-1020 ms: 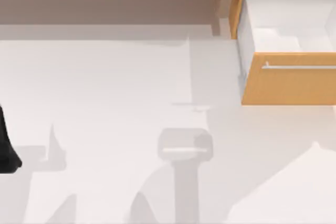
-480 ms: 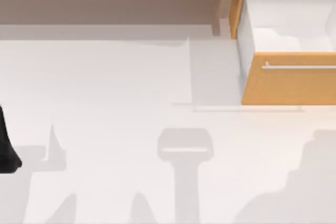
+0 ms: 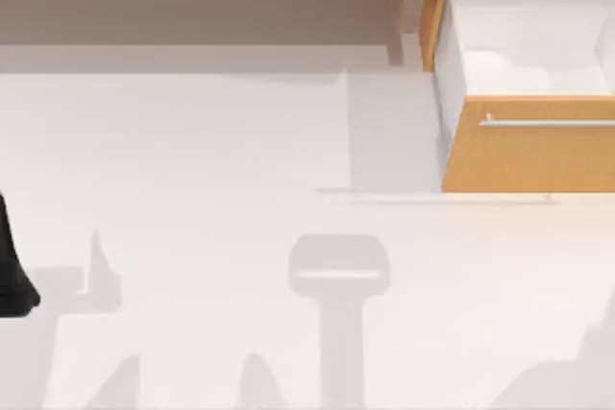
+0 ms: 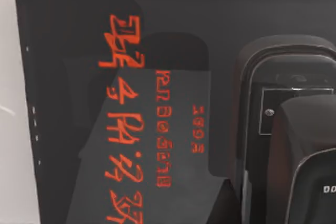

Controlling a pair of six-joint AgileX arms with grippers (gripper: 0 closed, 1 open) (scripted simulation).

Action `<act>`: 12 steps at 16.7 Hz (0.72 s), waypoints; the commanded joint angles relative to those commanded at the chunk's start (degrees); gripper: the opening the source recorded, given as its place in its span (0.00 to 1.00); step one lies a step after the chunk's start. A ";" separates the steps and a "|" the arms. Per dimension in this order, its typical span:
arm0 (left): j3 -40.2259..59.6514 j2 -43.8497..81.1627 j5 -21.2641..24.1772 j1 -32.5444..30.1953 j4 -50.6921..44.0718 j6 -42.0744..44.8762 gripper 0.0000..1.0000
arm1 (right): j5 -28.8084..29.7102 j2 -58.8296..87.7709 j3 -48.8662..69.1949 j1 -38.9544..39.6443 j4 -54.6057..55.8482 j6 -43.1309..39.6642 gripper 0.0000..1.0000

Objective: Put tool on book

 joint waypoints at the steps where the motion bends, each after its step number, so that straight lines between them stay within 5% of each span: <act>1: 0.00 0.00 0.00 0.00 0.00 0.00 1.00 | 0.00 0.00 0.00 0.00 0.00 0.00 0.00; 12: 0.00 0.00 0.00 0.00 0.00 0.00 1.00 | 0.04 2.88 -4.17 0.34 7.07 0.39 0.00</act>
